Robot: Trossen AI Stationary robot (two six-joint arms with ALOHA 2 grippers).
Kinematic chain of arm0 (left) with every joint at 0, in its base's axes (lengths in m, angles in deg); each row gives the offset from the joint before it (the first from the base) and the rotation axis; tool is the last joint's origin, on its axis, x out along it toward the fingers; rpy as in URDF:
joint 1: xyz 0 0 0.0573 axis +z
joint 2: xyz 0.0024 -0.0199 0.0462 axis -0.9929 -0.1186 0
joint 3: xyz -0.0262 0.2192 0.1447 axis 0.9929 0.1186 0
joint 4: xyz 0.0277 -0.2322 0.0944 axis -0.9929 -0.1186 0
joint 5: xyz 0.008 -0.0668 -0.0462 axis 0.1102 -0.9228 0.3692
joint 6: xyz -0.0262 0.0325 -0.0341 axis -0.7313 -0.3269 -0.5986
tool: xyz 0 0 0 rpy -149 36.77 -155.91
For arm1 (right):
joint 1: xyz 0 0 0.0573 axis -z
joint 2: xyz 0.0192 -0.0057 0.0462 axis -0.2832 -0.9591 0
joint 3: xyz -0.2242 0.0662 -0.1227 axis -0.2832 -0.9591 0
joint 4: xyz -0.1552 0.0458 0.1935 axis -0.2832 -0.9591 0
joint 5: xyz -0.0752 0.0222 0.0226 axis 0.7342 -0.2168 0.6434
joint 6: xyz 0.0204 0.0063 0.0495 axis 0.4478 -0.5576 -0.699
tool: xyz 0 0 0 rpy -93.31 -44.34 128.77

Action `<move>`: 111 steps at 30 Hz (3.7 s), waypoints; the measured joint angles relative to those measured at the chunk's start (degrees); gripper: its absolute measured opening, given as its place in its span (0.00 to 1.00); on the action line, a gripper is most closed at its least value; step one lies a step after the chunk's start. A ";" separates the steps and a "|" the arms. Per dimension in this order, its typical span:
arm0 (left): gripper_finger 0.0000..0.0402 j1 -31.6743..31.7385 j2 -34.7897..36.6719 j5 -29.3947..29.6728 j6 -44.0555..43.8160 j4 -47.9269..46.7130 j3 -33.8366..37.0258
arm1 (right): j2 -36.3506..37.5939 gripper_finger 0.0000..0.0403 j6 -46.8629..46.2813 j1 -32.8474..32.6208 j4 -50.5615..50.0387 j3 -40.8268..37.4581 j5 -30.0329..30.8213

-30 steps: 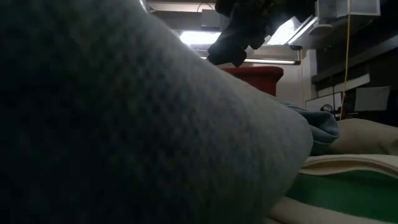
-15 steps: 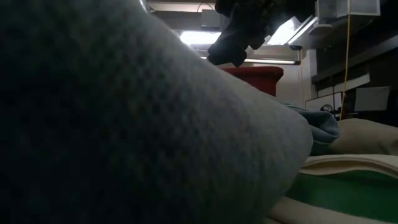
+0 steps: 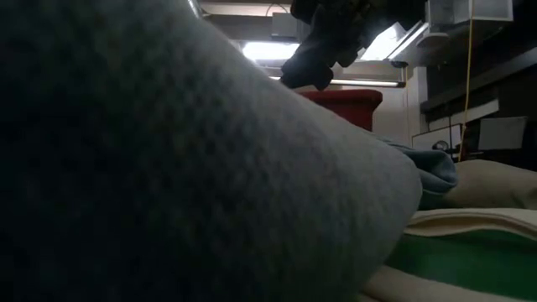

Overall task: Fold Laundry from Bin
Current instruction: Fold the light blue pants

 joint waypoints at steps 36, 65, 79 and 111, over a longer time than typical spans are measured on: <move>0.00 14.43 6.25 -4.21 48.98 16.77 0.00 | -6.84 0.43 14.21 12.02 -16.03 0.00 10.79; 0.00 15.78 6.23 -6.65 53.87 16.21 0.00 | -15.99 0.41 18.03 13.17 -10.45 0.17 11.23; 0.00 18.44 6.21 -2.91 61.14 14.42 0.00 | -12.18 0.06 11.70 13.14 -17.69 -0.11 17.55; 0.02 29.12 2.54 -2.88 72.91 -7.94 -0.09 | -8.57 0.04 5.51 13.16 -20.32 -0.04 24.96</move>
